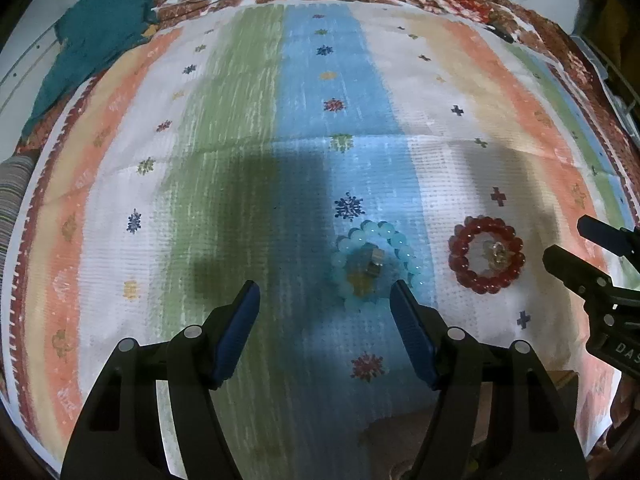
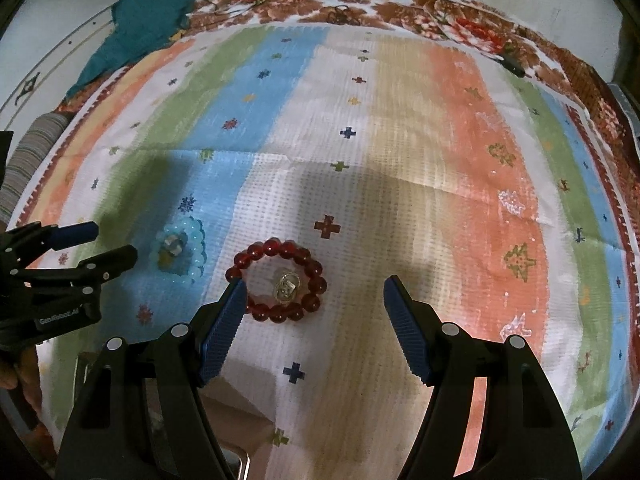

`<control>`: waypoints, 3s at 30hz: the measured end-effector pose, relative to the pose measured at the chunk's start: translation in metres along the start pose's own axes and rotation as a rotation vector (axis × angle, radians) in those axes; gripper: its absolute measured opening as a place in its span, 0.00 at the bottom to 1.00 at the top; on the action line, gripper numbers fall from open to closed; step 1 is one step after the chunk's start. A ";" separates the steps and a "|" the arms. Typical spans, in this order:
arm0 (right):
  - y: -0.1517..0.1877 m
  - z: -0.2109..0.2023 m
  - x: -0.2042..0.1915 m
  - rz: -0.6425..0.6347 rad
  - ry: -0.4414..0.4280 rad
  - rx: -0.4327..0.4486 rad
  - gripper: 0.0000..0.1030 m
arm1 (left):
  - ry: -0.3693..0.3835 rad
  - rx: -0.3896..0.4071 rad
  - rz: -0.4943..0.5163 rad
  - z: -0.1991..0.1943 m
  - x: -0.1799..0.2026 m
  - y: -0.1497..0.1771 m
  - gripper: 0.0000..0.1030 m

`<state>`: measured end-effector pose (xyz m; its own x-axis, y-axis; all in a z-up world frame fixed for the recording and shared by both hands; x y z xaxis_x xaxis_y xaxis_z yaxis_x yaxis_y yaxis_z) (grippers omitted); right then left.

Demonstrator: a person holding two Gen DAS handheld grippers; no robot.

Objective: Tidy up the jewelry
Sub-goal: 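Move both tools toward the aqua bead bracelet and red bead bracelet, then grasp the aqua bead bracelet with the left tool while the right tool grasps the red bead bracelet, then lift the aqua bracelet with the left tool while the right tool carries the red bracelet over the tin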

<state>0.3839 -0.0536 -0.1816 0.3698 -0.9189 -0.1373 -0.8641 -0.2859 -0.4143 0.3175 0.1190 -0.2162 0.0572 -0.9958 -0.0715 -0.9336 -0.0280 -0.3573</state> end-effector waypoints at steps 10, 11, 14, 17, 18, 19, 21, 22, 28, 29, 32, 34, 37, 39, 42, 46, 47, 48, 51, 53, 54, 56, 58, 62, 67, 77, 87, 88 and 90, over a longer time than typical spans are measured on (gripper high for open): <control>-0.002 0.020 -0.003 -0.013 0.007 -0.031 0.69 | 0.004 -0.020 -0.007 0.017 -0.006 -0.004 0.66; -0.003 0.021 -0.003 -0.015 0.008 -0.027 0.68 | -0.001 -0.023 -0.009 0.018 -0.008 -0.004 0.66; -0.005 0.025 -0.006 -0.019 0.010 -0.027 0.68 | 0.002 -0.030 -0.021 0.023 -0.012 -0.004 0.65; -0.006 0.030 -0.007 -0.028 0.011 -0.030 0.68 | 0.009 -0.038 -0.028 0.029 -0.015 -0.004 0.65; -0.006 0.032 -0.007 -0.031 0.013 -0.033 0.68 | 0.017 -0.039 -0.029 0.031 -0.015 -0.004 0.65; -0.007 0.034 -0.007 -0.033 0.017 -0.036 0.69 | 0.021 -0.041 -0.027 0.032 -0.015 -0.005 0.65; -0.006 0.040 -0.008 -0.040 0.020 -0.047 0.68 | 0.019 -0.042 -0.020 0.035 -0.015 -0.006 0.65; -0.006 0.042 -0.008 -0.042 0.021 -0.050 0.69 | 0.019 -0.044 -0.019 0.037 -0.015 -0.007 0.65; -0.005 0.057 -0.008 -0.055 0.040 -0.073 0.68 | 0.025 -0.054 -0.010 0.046 -0.013 -0.009 0.65; -0.005 0.058 -0.008 -0.057 0.042 -0.076 0.68 | 0.023 -0.055 -0.007 0.048 -0.013 -0.009 0.65; -0.004 0.065 -0.009 -0.066 0.045 -0.084 0.65 | 0.013 -0.052 0.008 0.051 -0.012 -0.011 0.65; -0.005 0.067 -0.009 -0.075 0.058 -0.078 0.62 | 0.005 -0.050 0.018 0.052 -0.011 -0.011 0.64; -0.006 0.068 -0.010 -0.080 0.057 -0.073 0.52 | -0.019 -0.048 0.037 0.052 -0.011 -0.009 0.54; -0.006 0.068 -0.010 -0.079 0.060 -0.072 0.42 | -0.019 -0.044 0.041 0.051 -0.012 -0.009 0.42; -0.005 0.068 -0.011 -0.085 0.052 -0.077 0.22 | -0.025 -0.047 0.044 0.051 -0.014 -0.009 0.19; -0.006 0.066 -0.009 -0.075 0.032 -0.078 0.14 | -0.022 -0.043 0.047 0.050 -0.014 -0.009 0.11; -0.006 0.065 -0.009 -0.074 0.028 -0.076 0.14 | -0.022 -0.042 0.048 0.049 -0.014 -0.010 0.11; -0.006 0.064 -0.009 -0.077 0.024 -0.075 0.14 | -0.023 -0.041 0.049 0.049 -0.014 -0.010 0.10; -0.005 0.059 -0.010 -0.075 0.017 -0.070 0.14 | -0.017 -0.034 0.046 0.046 -0.013 -0.011 0.11; -0.005 0.053 -0.012 -0.083 0.016 -0.060 0.14 | -0.019 -0.024 0.051 0.042 -0.011 -0.012 0.11; -0.005 0.051 -0.013 -0.086 0.014 -0.054 0.14 | -0.018 -0.017 0.054 0.040 -0.011 -0.012 0.11; -0.007 0.045 -0.015 -0.088 0.006 -0.041 0.14 | -0.018 0.000 0.057 0.035 -0.009 -0.015 0.11; -0.007 0.039 -0.016 -0.089 0.002 -0.031 0.14 | -0.014 0.022 0.060 0.027 -0.007 -0.018 0.10; -0.007 0.028 -0.018 -0.088 -0.022 -0.015 0.14 | -0.006 0.061 0.076 0.013 0.000 -0.024 0.10; -0.006 0.012 -0.018 -0.042 -0.058 0.001 0.14 | 0.007 0.097 0.109 -0.004 0.013 -0.029 0.10; 0.000 -0.019 -0.025 -0.041 -0.101 0.034 0.14 | 0.025 0.155 0.126 -0.034 0.029 -0.031 0.10; 0.002 -0.042 -0.025 -0.023 -0.120 0.074 0.14 | 0.026 0.189 0.138 -0.060 0.033 -0.023 0.11; 0.002 -0.045 -0.025 -0.019 -0.125 0.078 0.14 | 0.026 0.194 0.142 -0.064 0.034 -0.023 0.11; 0.003 -0.050 -0.025 -0.013 -0.131 0.089 0.14 | 0.029 0.209 0.144 -0.071 0.034 -0.023 0.11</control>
<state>0.3548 -0.0448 -0.1344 0.4272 -0.8702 -0.2454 -0.8273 -0.2667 -0.4943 0.3155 0.0794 -0.1443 -0.0842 -0.9904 -0.1095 -0.8376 0.1298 -0.5307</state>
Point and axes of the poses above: each gripper's, at about its wrist camera, not at the fingertips, and z roughly the way its jaws point, x to its right, y to its underside, the point moved 7 cm from there along z, roughly the way its jaws point, and after that the axes turned 15 degrees about z, right-handed, at the moved point
